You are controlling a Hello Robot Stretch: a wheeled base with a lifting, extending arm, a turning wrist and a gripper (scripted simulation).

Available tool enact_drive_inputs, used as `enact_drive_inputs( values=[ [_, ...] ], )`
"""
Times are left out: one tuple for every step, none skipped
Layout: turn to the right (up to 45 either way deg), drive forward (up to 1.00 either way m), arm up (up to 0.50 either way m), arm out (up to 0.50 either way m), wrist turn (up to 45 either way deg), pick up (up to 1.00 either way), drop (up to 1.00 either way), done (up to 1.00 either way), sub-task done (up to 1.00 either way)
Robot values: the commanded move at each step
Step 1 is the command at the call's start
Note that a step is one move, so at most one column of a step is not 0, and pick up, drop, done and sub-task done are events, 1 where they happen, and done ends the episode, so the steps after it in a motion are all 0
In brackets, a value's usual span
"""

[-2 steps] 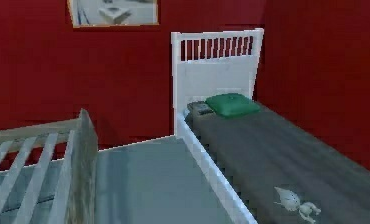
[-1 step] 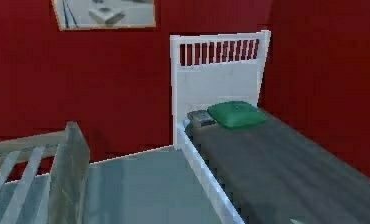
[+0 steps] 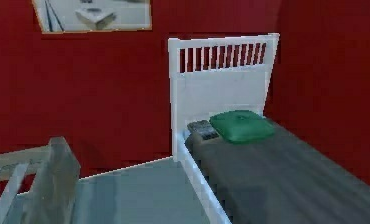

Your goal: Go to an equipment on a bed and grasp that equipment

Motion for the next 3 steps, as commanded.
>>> enact_drive_inputs(
  values=[
    [-6.0, 0.0, 0.0, 0.0, 0.0, 0.0, 0.0, 0.0, 0.0],
    [0.0, 0.5, 0.0, 0.0, 0.0, 0.0, 0.0, 0.0, 0.0],
    [-45.0, 0.0, 0.0, 0.0, 0.0, 0.0, 0.0, 0.0, 0.0]
  ],
)
